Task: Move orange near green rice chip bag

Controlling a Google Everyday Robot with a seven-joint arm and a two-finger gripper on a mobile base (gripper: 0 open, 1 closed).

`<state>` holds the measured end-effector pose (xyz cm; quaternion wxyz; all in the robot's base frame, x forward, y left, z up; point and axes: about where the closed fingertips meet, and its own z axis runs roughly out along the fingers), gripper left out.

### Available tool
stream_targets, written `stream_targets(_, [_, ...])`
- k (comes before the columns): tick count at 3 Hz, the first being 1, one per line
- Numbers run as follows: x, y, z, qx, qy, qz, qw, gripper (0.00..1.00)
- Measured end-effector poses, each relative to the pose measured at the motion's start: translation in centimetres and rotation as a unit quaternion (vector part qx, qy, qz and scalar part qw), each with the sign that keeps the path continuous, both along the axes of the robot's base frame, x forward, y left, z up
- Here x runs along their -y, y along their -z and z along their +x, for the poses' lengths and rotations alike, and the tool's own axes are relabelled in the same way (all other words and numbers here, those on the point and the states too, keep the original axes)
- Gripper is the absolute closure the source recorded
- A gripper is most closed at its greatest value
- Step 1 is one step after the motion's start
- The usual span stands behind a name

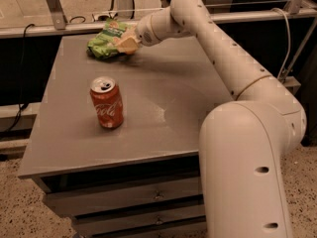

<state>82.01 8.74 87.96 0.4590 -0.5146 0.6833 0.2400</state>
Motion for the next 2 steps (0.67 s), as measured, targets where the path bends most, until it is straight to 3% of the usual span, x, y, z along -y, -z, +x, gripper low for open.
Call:
stream_targets(1, [-0.04,0.73,0.16,-0.008,0.004,0.005,0.9999,0.05])
stream_targets(2, [-0.09,0.9,0.18,-0.011,0.004,0.007,0.9999,0.0])
